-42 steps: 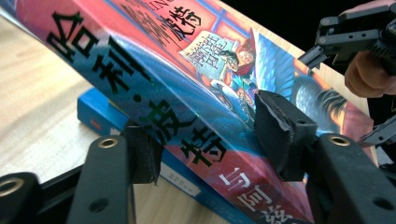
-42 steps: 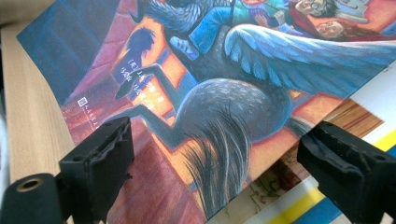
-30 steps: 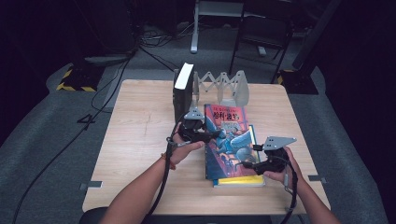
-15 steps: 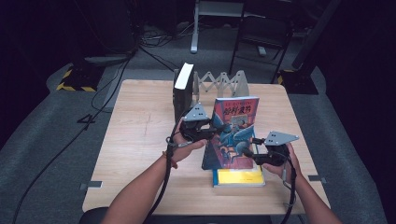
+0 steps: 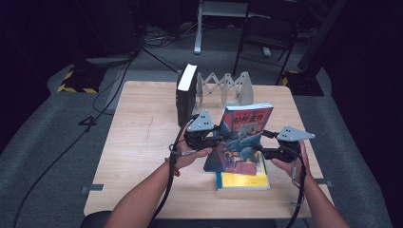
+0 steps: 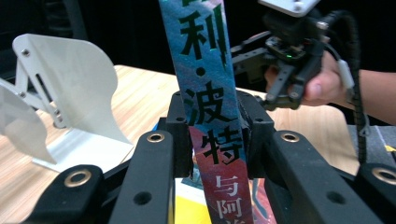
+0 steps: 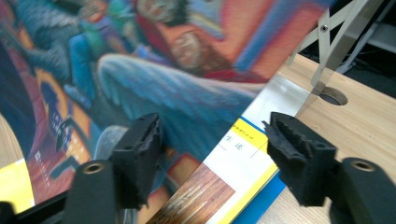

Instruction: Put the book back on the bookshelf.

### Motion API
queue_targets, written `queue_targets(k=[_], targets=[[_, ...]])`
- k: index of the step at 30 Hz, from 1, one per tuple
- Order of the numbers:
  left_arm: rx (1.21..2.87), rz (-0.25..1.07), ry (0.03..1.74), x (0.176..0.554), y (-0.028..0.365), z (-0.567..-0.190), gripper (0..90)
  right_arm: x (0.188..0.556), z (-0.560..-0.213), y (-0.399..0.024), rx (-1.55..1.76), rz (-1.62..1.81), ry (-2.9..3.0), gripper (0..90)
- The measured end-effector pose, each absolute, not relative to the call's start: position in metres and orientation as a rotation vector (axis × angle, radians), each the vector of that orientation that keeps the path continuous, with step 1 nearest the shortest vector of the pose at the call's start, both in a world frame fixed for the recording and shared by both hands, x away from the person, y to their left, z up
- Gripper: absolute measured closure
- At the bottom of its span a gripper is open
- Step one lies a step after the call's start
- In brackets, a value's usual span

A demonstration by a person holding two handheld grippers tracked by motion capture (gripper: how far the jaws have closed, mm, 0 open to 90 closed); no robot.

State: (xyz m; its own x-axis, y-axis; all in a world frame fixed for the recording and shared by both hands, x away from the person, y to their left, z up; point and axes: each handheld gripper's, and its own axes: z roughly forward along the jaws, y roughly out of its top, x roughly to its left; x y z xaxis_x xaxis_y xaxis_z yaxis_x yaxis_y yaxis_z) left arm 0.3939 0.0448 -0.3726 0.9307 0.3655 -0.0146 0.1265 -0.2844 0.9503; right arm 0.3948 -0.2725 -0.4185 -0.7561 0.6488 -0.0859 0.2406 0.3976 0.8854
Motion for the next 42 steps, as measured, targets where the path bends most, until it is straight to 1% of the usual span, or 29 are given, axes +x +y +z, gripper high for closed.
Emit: queue_targets(k=[2, 6, 7, 8, 9, 12, 15, 23, 32, 39, 42], targets=[[1.857, 0.242, 0.35, 0.392, 0.045, -0.373, 70.7, 0.398, -0.417, -0.272, 0.77, 1.333, 2.248, 29.4], [1.857, 0.242, 0.325, 0.39, 0.046, -0.372, 70.7, 0.404, -0.414, -0.271, 0.772, 1.379, 2.266, 26.5], [1.86, 0.239, 0.318, 0.39, 0.047, -0.372, 70.7, 0.405, -0.413, -0.271, 0.759, 1.398, 2.267, 28.5], [1.868, 0.248, 0.309, 0.389, 0.047, -0.372, 70.5, 0.404, -0.412, -0.271, 0.726, 1.415, 2.264, 34.5], [1.87, 0.254, 0.302, 0.389, 0.047, -0.371, 70.0, 0.4, -0.41, -0.27, 0.682, 1.434, 2.243, 38.3], [1.87, 0.242, 0.291, 0.389, 0.047, -0.371, 68.1, 0.39, -0.407, -0.265, 0.629, 1.363, 2.187, 39.7], [1.876, 0.247, 0.294, 0.389, 0.045, -0.369, 64.6, 0.388, -0.406, -0.267, 0.63, 1.377, 2.172, 45.2], [1.887, 0.247, 0.346, 0.399, 0.042, -0.358, 62.5, 0.384, -0.404, -0.264, 0.606, 1.399, 2.154, 47.8], [1.874, 0.238, 0.334, 0.408, 0.036, -0.336, 63.1, 0.383, -0.403, -0.262, 0.601, 1.404, 2.15, 48.1], [1.91, 0.236, 0.342, 0.413, 0.033, -0.327, 62.8, 0.384, -0.404, -0.263, 0.608, 1.406, 2.155, 48.1], [1.927, 0.251, 0.352, 0.411, 0.034, -0.325, 66.9, 0.383, -0.403, -0.263, 0.606, 1.405, 2.152, 48.4]])
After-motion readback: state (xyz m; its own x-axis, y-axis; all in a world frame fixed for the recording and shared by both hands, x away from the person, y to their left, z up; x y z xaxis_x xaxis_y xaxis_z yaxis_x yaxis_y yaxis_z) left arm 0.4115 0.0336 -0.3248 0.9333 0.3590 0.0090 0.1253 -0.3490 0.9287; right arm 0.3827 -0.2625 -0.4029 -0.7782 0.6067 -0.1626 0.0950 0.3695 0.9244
